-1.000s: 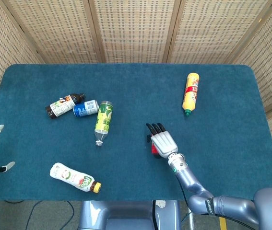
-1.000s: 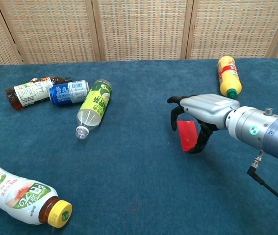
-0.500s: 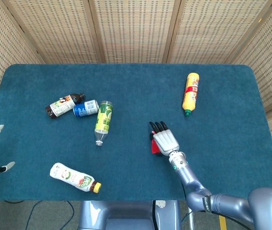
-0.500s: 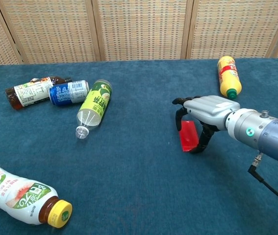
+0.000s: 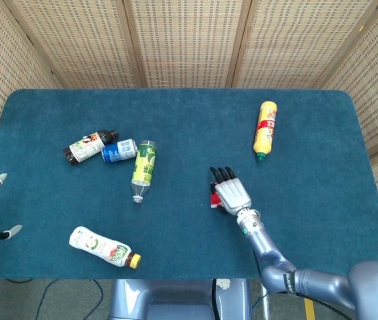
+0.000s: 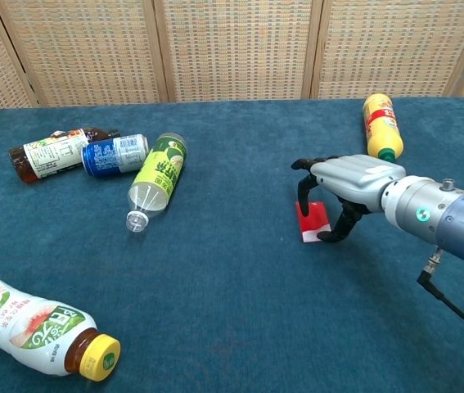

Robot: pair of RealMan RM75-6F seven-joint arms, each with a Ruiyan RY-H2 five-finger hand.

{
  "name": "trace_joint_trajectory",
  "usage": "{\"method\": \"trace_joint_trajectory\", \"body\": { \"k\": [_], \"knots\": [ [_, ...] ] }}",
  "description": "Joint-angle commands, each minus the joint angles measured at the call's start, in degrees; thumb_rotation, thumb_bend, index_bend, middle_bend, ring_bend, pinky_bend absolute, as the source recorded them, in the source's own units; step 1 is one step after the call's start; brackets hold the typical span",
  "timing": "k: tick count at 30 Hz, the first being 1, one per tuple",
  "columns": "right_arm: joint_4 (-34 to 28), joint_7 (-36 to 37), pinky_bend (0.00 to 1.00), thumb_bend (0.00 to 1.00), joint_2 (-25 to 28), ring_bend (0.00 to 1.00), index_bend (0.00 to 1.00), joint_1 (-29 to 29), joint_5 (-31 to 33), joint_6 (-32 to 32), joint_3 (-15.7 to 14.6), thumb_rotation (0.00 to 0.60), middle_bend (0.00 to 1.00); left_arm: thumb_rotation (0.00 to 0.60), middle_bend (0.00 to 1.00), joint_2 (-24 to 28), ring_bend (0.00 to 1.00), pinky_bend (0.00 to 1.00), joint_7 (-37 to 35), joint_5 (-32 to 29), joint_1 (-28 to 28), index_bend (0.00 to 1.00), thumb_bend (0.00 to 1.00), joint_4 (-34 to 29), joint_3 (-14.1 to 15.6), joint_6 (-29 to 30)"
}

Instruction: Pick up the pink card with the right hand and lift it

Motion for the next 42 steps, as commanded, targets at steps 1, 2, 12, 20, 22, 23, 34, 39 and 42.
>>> {"method": "trace_joint_trajectory", "body": {
  "k": [1,2,12,20,22,23,34,39,42],
  "knots": [
    [-0.05,-0.11,0.0,0.47,0.19,0.0,0.48,-0.06,-0.3,-0.01,-0.29,0.6,0.01,0.6,0.0,-0.03,0.0,0.0,0.0,-0.02,-0.03,0.0,0.0,0.05,-0.01,-0.03],
    [-0.03,-0.14,0.0,0.48,0.23,0.0,0.49,-0.09,-0.36,-0.03,-0.37,0.6,0.01,0.6,0.0,-0.03,0.0,0.0,0.02,-0.03,-0.05,0.0,0.0,0.06,0.0,-0.07],
    [0.67,1.11,0.0,0.58,0.08,0.0,0.62,-0.27,-1.05,-0.8,-0.82,0.6,0.03,0.6,0.0,-0.07,0.0,0.0,0.09,0.12,-0.03,0.0,0.0,0.07,0.11,0.01],
    [1.42,2.07,0.0,0.73,-0.09,0.0,0.64,-0.14,-1.09,-2.22,-1.05,0.6,0.03,0.6,0.0,-0.08,0.0,0.0,0.13,-0.02,-0.1,0.0,0.0,0.09,0.08,-0.09],
    [1.72,2.4,0.0,0.74,-0.3,0.0,0.67,-0.15,-1.3,-2.19,-1.0,0.6,0.04,0.6,0.0,-0.07,0.0,0.0,0.1,-0.02,-0.12,0.0,0.0,0.11,0.08,-0.11],
    [1.91,2.65,0.0,0.74,-0.43,0.0,0.7,-0.18,-1.53,-2.02,-0.95,0.6,0.04,0.6,0.0,-0.08,0.0,0.0,0.07,-0.03,-0.11,0.0,0.0,0.11,0.08,-0.1],
    [3.52,4.93,0.0,0.75,-1.11,0.0,0.82,-0.36,-3.52,-0.85,-0.24,0.6,0.09,0.6,0.0,0.04,0.0,0.0,-0.18,0.14,-0.08,0.0,0.0,0.12,0.11,-0.01],
    [4.91,5.66,0.0,0.75,-1.43,0.0,0.83,0.2,-4.13,-0.5,0.88,0.6,0.1,0.6,0.0,0.06,0.0,0.0,-0.3,0.15,-0.09,0.0,0.0,0.11,0.13,-0.05],
    [6.85,5.81,0.0,0.74,-1.81,0.0,0.83,1.04,-4.28,-0.2,2.23,0.6,0.11,0.6,0.0,0.1,0.0,0.0,-0.36,0.05,-0.1,0.0,0.0,0.11,0.09,-0.09]
  ]
}}
